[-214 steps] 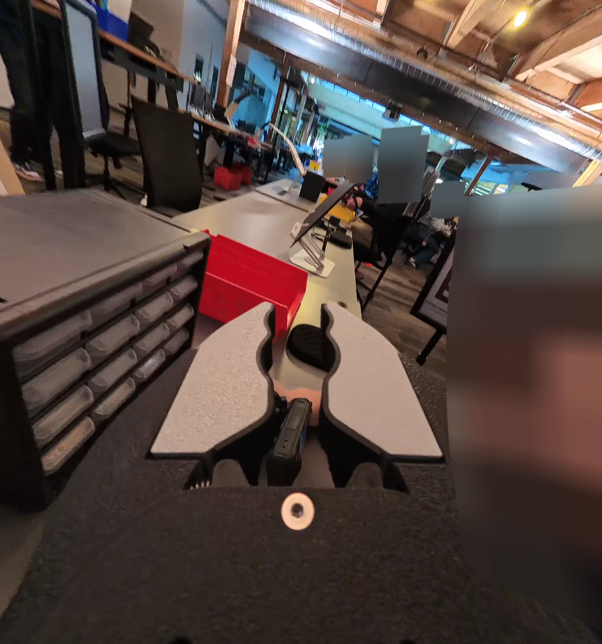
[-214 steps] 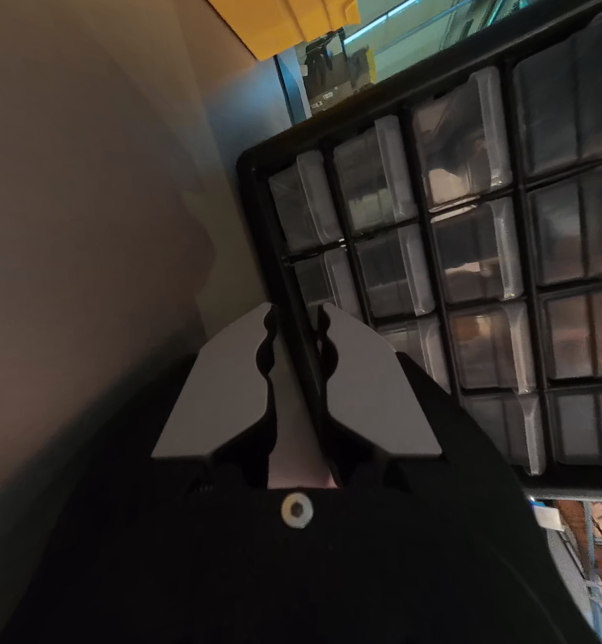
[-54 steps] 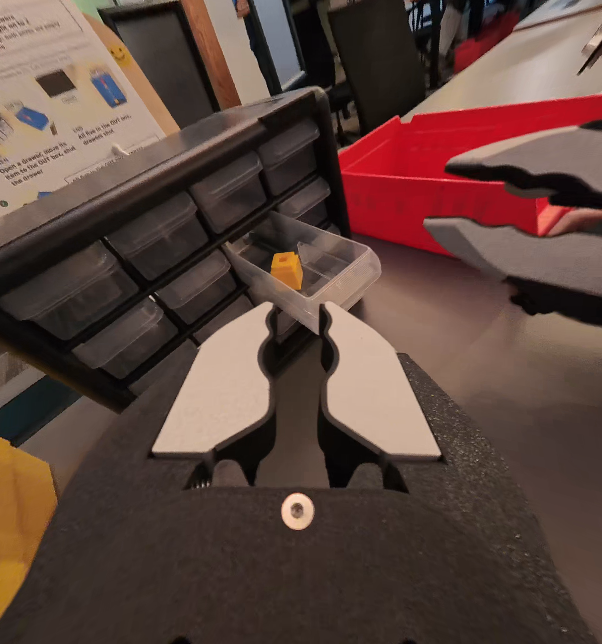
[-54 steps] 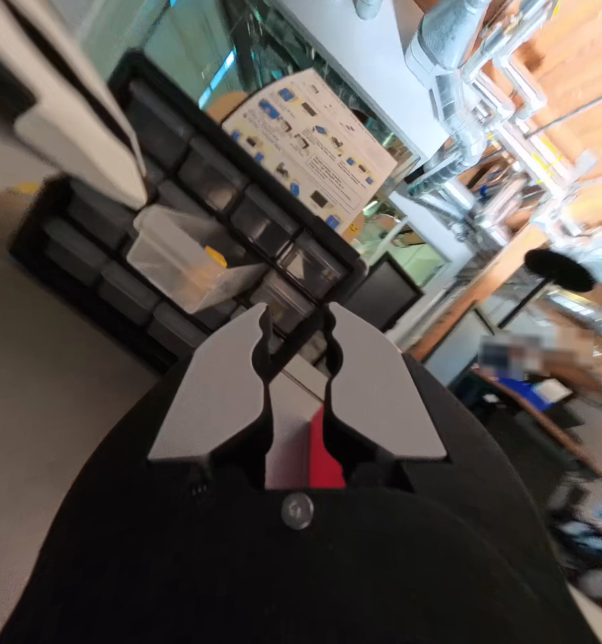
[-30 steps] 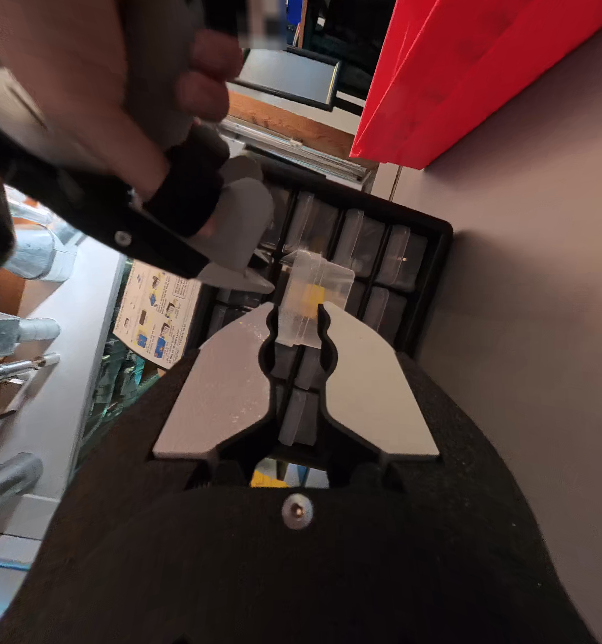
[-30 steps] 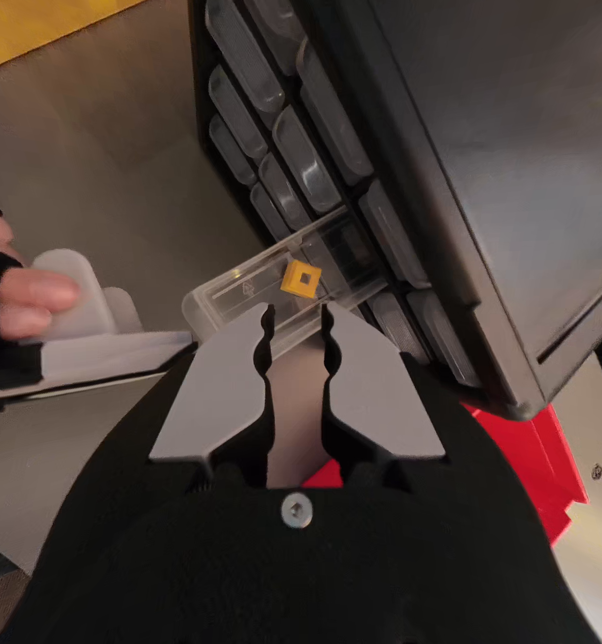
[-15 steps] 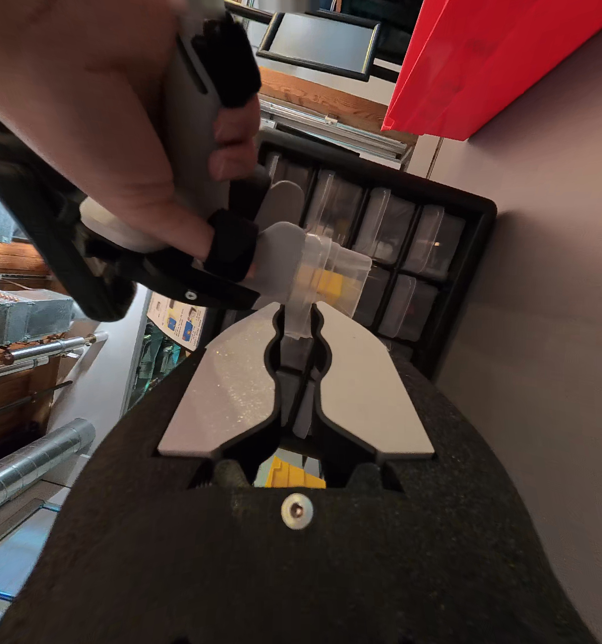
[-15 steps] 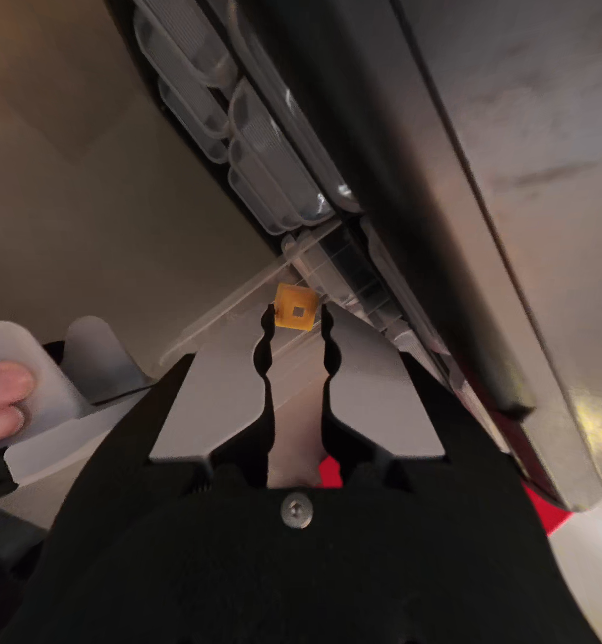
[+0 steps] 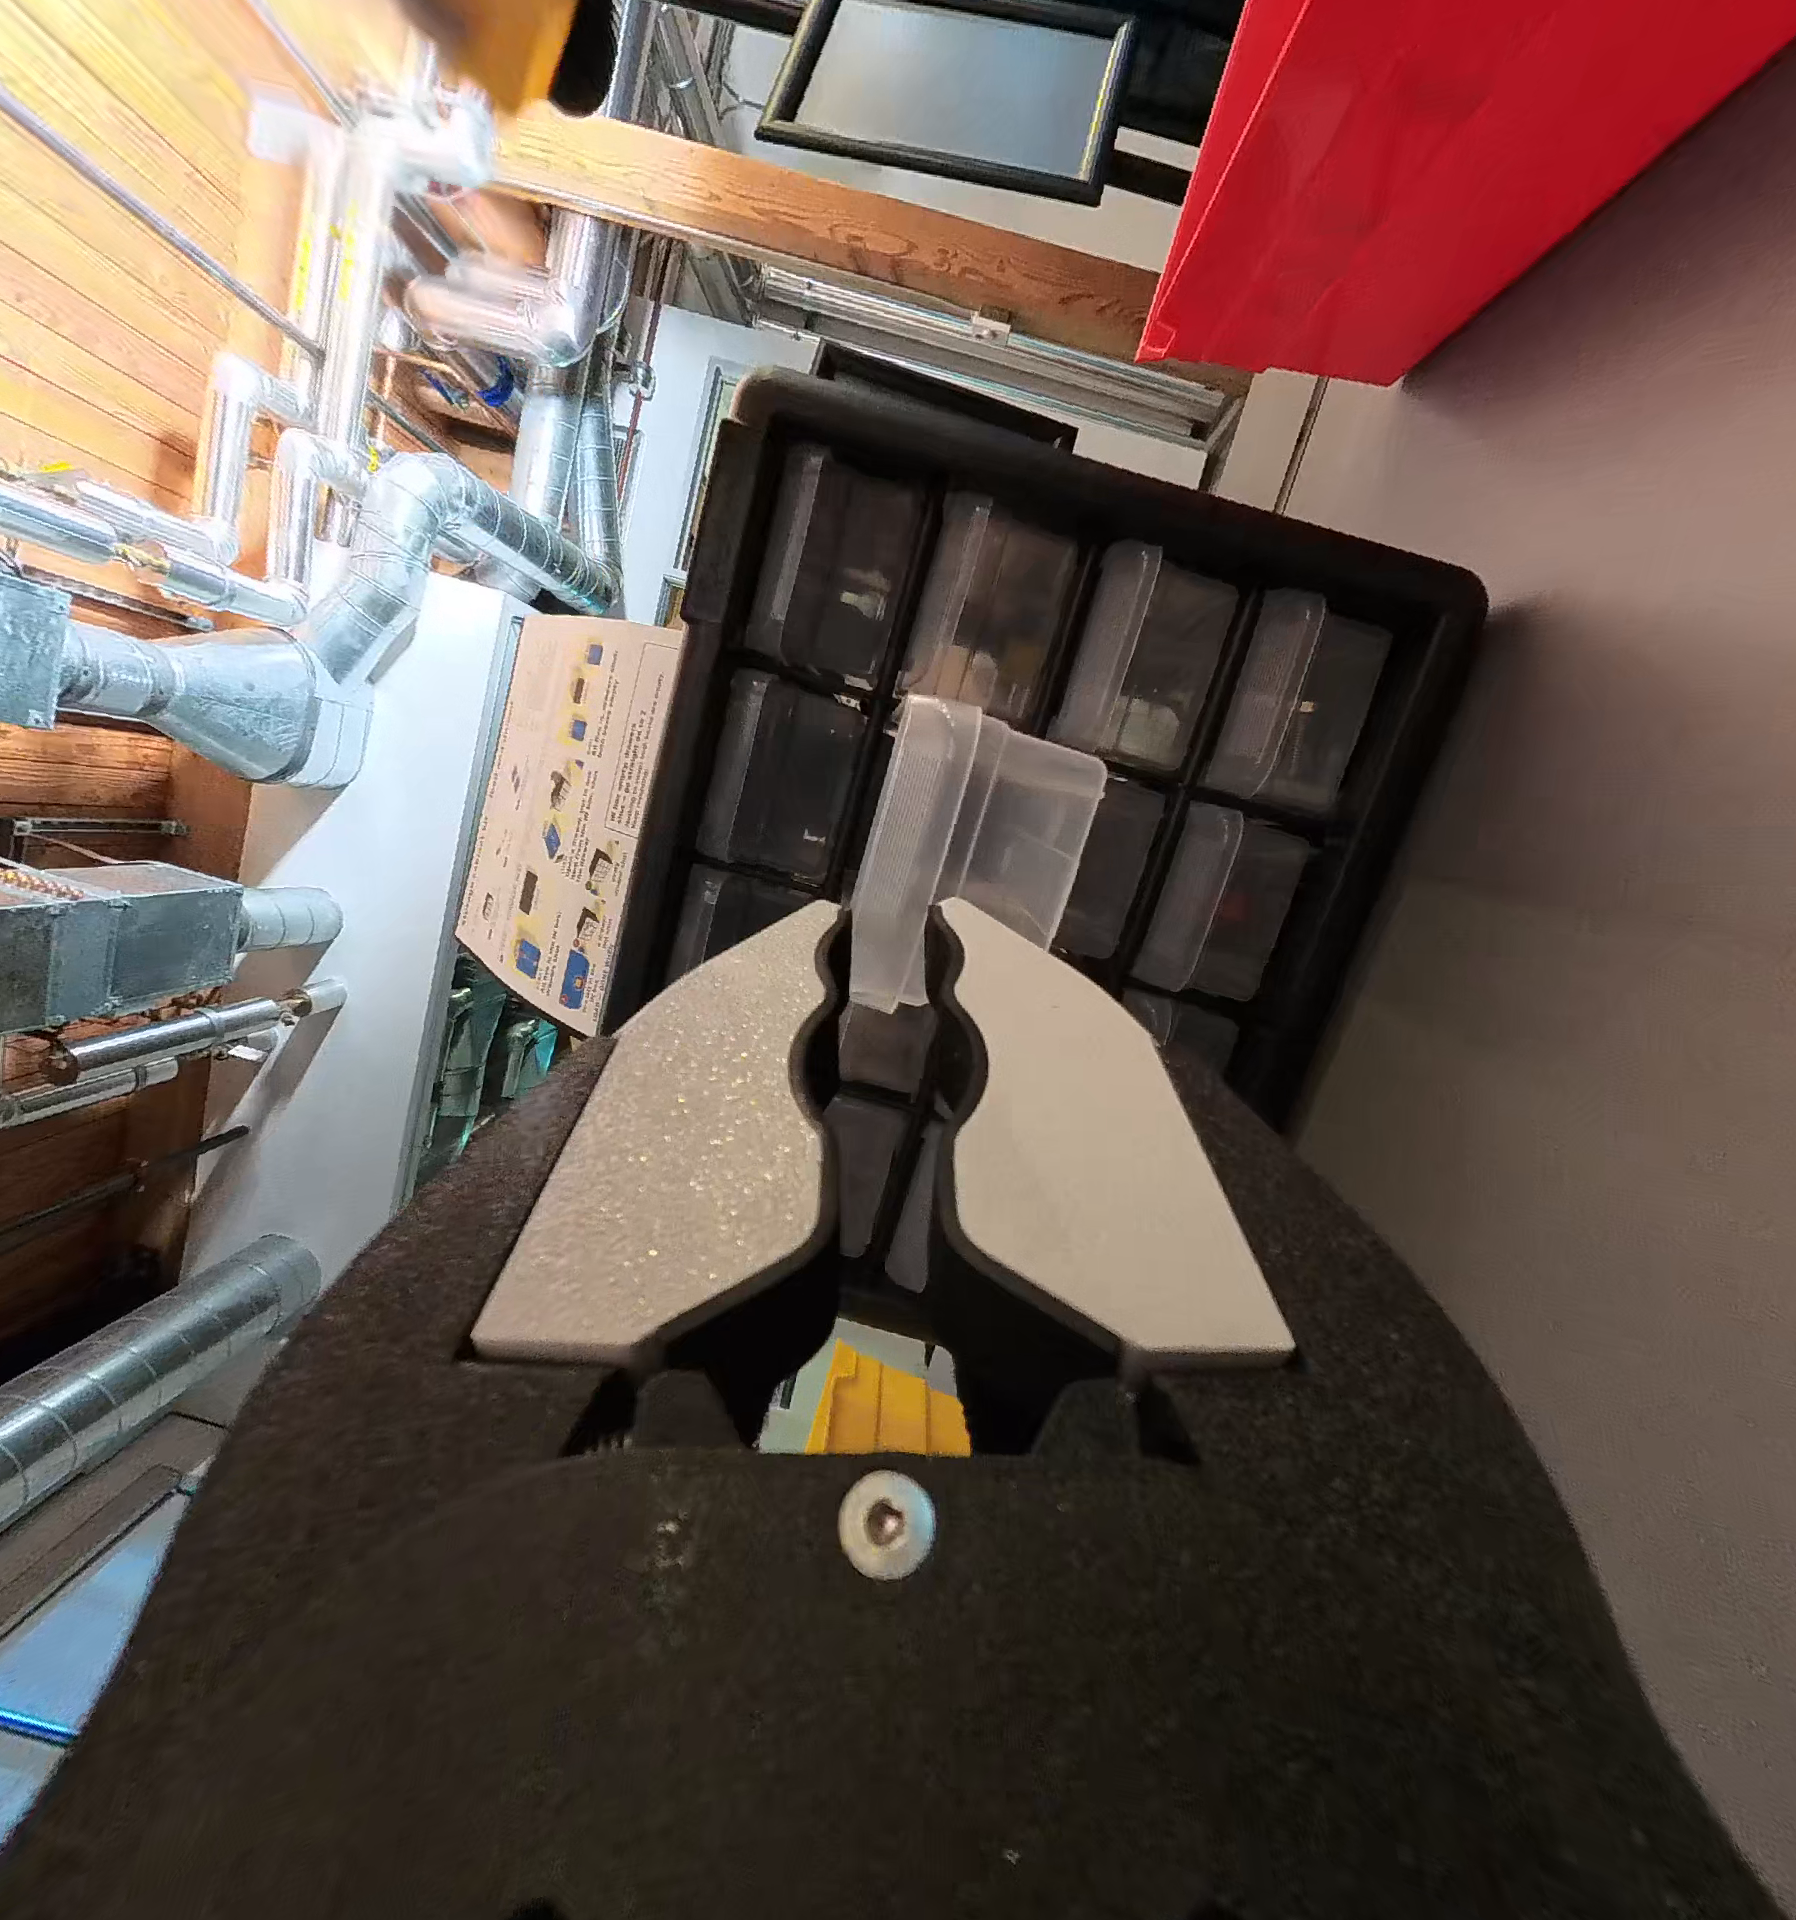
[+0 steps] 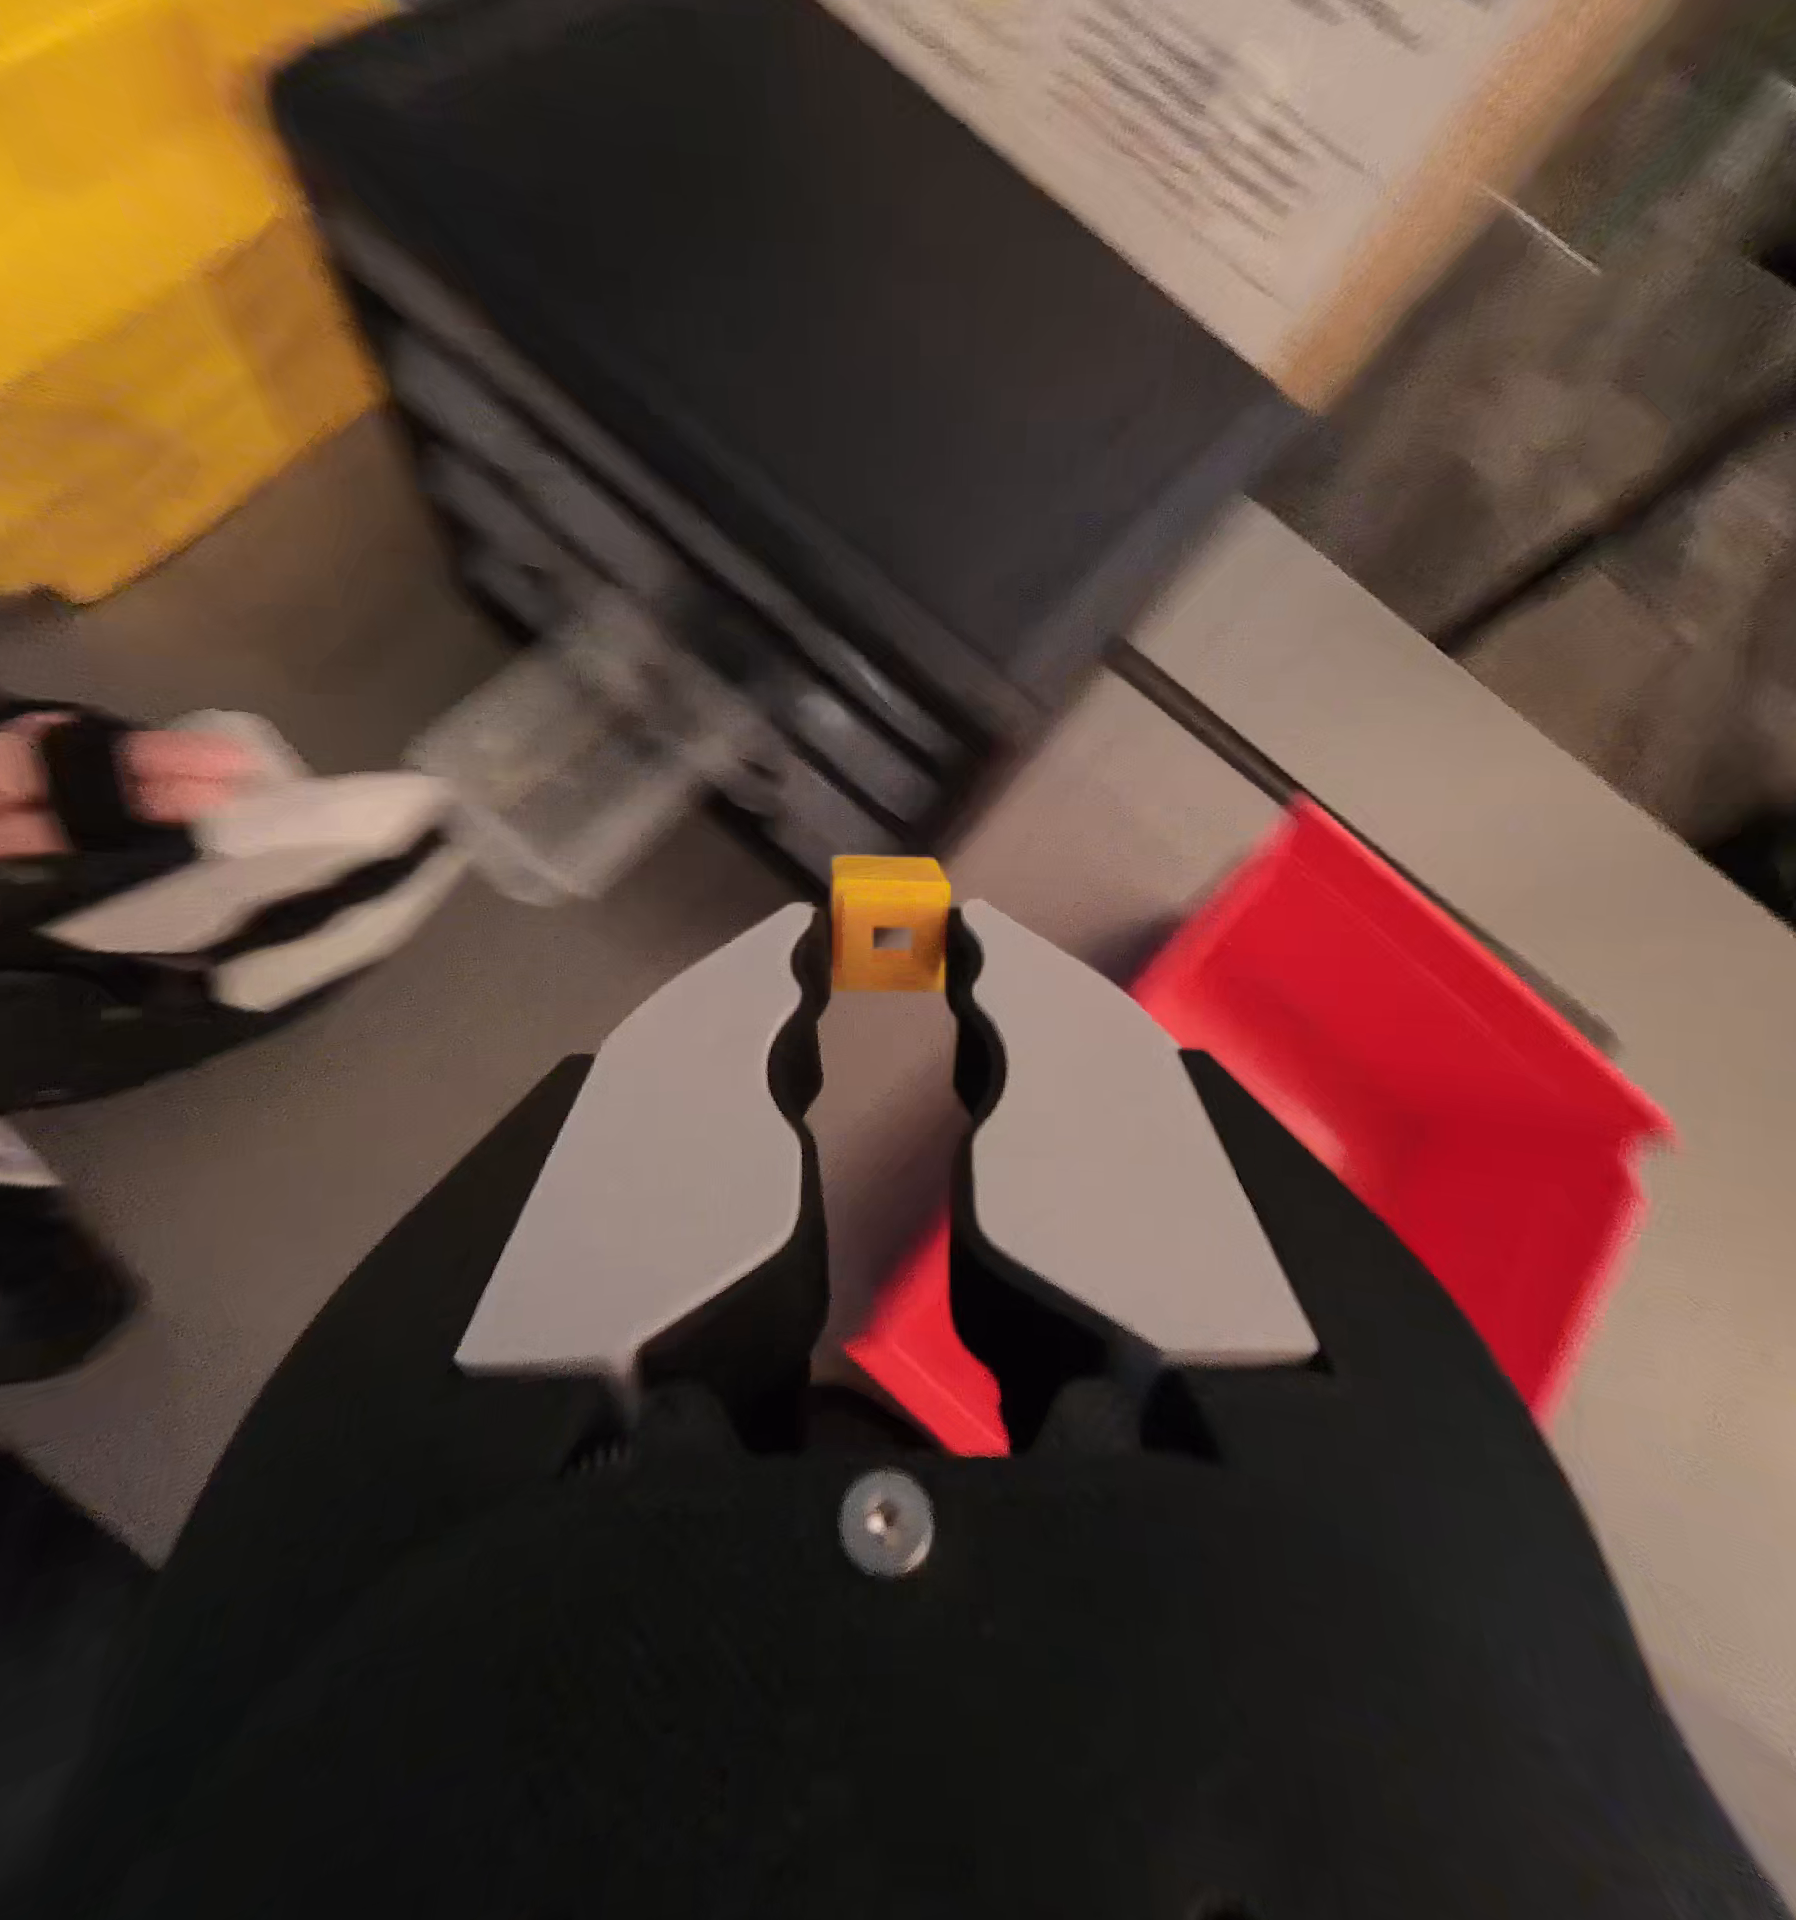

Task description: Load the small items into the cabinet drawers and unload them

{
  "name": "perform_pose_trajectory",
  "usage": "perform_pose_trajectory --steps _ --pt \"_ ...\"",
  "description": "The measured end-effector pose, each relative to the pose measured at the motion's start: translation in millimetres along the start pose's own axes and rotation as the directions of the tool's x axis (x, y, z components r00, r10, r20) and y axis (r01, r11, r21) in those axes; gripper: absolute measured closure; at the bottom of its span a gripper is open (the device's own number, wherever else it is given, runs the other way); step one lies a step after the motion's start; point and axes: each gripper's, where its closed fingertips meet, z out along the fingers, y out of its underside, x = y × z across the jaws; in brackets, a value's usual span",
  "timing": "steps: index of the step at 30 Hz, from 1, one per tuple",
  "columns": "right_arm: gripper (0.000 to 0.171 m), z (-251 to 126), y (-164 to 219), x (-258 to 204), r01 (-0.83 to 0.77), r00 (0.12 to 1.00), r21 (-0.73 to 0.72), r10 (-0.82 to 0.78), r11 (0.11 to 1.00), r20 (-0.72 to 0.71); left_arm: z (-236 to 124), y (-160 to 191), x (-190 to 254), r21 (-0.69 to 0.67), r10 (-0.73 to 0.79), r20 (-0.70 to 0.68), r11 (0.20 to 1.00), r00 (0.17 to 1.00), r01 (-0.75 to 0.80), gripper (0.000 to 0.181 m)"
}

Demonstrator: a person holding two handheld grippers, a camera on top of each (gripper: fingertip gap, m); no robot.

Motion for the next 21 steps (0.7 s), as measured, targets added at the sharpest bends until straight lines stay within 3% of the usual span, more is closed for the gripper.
perform_pose_trajectory --steps 3,7,12,21 --pt "0.149 1.2 65.7 91.7 -0.221 0.966 -0.063 0.209 0.973 -0.151 0.7 -1.1 0.3 0.001 0.009 0.006 1.000 1.000 -0.009 0.169" --pt "0.149 65.8 145.8 165.2 -0.430 0.891 -0.155 0.390 0.890 -0.231 0.8 -1.0 0.2 -0.014 0.032 0.007 0.999 0.999 -0.032 0.169" --pt "0.149 129.3 211.9 180.9 -0.402 0.910 -0.397 0.313 0.825 -0.270 1.1 -0.3 0.1 -0.053 0.045 0.009 0.998 0.999 -0.044 0.169" --pt "0.148 161.6 230.5 183.1 -0.373 0.926 -0.447 0.295 0.813 -0.236 -0.2 -2.3 0.2 -0.110 0.033 0.005 0.993 0.999 -0.032 0.169"
